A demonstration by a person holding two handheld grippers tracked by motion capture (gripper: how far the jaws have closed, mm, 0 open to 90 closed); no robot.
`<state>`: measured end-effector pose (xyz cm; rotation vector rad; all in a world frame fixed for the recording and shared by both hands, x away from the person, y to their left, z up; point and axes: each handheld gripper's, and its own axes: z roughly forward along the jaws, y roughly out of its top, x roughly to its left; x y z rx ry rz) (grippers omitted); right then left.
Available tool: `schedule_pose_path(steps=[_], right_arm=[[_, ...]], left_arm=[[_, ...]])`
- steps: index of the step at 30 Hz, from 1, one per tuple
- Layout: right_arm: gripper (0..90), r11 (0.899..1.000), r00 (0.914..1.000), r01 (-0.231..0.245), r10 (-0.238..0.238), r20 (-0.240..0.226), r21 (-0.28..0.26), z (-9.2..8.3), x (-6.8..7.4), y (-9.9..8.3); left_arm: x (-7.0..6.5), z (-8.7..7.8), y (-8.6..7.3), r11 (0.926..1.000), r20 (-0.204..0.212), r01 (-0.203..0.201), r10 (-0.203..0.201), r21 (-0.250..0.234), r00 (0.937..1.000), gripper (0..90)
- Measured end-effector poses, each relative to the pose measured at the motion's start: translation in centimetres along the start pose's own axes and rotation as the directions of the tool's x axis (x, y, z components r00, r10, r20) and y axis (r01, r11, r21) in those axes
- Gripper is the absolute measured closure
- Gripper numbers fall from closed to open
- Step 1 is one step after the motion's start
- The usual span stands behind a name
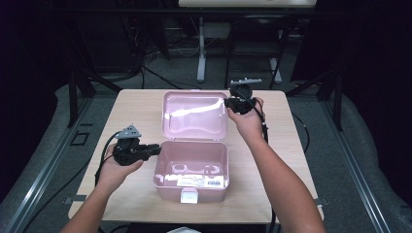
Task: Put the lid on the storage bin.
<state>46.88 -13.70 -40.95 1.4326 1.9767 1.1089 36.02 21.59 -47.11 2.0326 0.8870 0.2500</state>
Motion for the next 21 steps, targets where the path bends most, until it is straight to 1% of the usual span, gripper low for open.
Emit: schedule_pose_path(steps=[6,13,21], right_arm=[[83.3,1.0,0.9998,0.017,-0.017,-0.005,-0.025,-1.1,0.3,0.1],[84.0,0.998,0.9995,0.021,-0.022,-0.024,-0.052,-2.4,0.6,0.2],[84.5,0.997,0.9986,0.034,-0.037,-0.037,-0.068,-3.7,0.8,0.1]], left_arm=[[0.0,0.0,0.0,1.0,-0.002,0.001,-0.001,0.001,1.0,79.1],[-0.1,0.0,0.0,1.0,-0.005,0.007,-0.007,-0.003,1.0,79.1],[0.0,0.0,0.0,1.0,-0.004,0.008,-0.008,-0.003,1.0,79.2]])
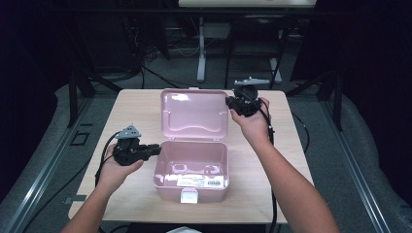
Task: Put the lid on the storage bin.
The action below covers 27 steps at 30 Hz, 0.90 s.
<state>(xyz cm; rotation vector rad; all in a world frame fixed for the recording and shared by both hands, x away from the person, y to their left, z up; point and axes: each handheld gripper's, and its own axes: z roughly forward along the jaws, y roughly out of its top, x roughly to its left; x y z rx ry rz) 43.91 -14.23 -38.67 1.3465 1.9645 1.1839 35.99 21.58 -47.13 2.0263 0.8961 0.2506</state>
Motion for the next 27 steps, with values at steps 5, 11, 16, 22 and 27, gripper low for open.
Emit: schedule_pose_path(steps=[5,11,16,22,27], right_arm=[[84.7,1.0,0.9999,0.016,-0.016,0.001,-0.013,-0.7,0.4,0.0],[85.0,0.999,0.9996,0.028,-0.028,-0.006,-0.037,-1.6,0.6,-0.3],[85.2,0.998,0.9995,0.029,-0.03,-0.008,-0.051,-1.8,0.7,-0.5],[85.3,0.997,0.9995,0.028,-0.029,-0.015,-0.067,-2.3,0.9,-0.7],[85.3,0.997,0.9993,0.033,-0.035,-0.015,-0.068,-2.5,1.0,-0.7]], left_arm=[[0.0,0.0,0.0,1.0,0.004,0.006,-0.006,0.002,1.0,79.2],[0.0,0.0,0.0,0.9999,0.002,0.011,-0.011,-0.002,0.9999,79.2],[0.0,0.0,0.0,0.9999,0.003,0.013,-0.013,0.002,0.9999,79.2],[0.1,0.0,0.0,0.9999,0.007,0.015,-0.015,0.004,0.9999,79.4],[0.1,0.0,0.0,0.9997,0.008,0.023,-0.023,-0.002,0.9997,79.1]])
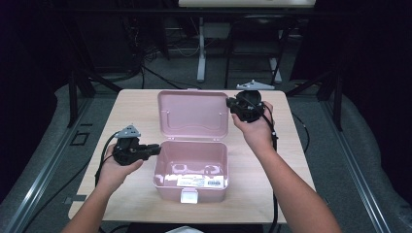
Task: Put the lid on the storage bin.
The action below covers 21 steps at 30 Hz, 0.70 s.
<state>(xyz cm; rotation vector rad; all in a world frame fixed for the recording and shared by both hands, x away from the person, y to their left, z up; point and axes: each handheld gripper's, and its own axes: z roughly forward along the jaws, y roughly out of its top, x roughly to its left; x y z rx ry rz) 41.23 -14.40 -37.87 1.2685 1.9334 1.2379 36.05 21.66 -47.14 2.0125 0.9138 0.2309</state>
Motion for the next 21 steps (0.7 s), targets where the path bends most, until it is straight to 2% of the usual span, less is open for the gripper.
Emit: schedule_pose_path(steps=[3,11,21], right_arm=[[85.3,1.0,1.0,0.007,-0.007,0.001,-0.008,-0.1,0.0,-0.1],[85.5,1.0,0.9999,0.015,-0.015,-0.003,-0.02,-0.6,0.2,-0.2],[85.7,1.0,0.9998,0.016,-0.016,-0.008,-0.023,-1.3,0.5,-0.4]], left_arm=[[0.1,-0.1,0.0,1.0,0.012,0.002,-0.002,-0.002,0.9999,78.0],[0.4,-0.7,0.3,0.9993,-0.009,0.016,-0.016,-0.033,0.9998,74.9],[0.4,-1.3,0.6,0.9991,-0.025,0.004,-0.005,-0.042,0.9997,71.6]])
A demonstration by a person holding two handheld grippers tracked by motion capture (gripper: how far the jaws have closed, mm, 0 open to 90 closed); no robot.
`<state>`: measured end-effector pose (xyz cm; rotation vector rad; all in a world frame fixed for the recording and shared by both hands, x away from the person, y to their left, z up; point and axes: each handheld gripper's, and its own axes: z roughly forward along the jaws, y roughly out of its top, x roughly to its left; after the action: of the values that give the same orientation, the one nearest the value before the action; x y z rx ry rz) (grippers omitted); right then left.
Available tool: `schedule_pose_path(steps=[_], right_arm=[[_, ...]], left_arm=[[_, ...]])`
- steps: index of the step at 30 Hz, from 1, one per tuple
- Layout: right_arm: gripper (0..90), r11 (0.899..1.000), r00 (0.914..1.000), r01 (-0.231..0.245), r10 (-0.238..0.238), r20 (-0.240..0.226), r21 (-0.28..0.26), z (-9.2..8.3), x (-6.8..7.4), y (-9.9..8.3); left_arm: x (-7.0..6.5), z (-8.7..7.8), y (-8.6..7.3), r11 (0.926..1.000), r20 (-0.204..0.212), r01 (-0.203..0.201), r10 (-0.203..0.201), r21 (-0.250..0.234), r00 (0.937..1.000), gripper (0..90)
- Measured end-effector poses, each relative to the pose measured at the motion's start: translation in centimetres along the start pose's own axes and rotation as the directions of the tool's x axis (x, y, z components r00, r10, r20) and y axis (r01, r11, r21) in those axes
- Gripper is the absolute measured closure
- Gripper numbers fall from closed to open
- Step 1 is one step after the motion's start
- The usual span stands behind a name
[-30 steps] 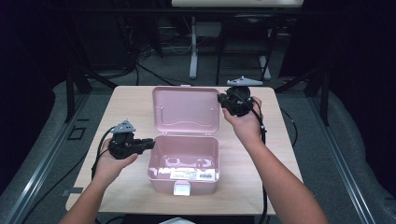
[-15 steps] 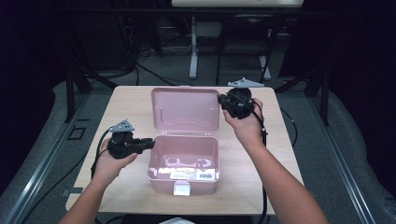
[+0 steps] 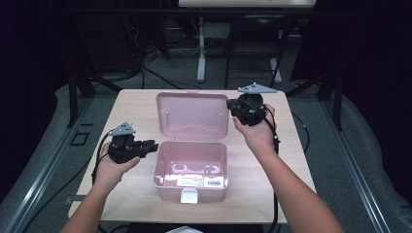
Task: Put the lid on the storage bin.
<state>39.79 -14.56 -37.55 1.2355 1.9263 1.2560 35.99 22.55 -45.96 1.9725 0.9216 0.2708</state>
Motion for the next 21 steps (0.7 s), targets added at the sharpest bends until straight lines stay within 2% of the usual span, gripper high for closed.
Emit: schedule_pose_path(steps=[7,15,21], right_arm=[[85.8,1.0,1.0,0.006,-0.006,0.003,-0.007,-0.3,0.2,0.0],[85.8,1.0,0.9999,0.01,-0.01,-0.003,-0.008,-0.5,0.3,-0.1],[85.8,1.0,0.9999,0.016,-0.016,-0.006,-0.006,-0.6,0.3,-0.1]], left_arm=[[0.0,-0.3,0.8,0.9997,-0.023,0.006,-0.007,-0.024,0.9997,68.4],[0.4,-1.3,3.5,0.9966,-0.048,0.004,-0.008,-0.082,0.9988,68.1],[1.1,-1.7,5.5,0.9936,-0.068,0.019,-0.027,-0.111,0.9973,68.6]])
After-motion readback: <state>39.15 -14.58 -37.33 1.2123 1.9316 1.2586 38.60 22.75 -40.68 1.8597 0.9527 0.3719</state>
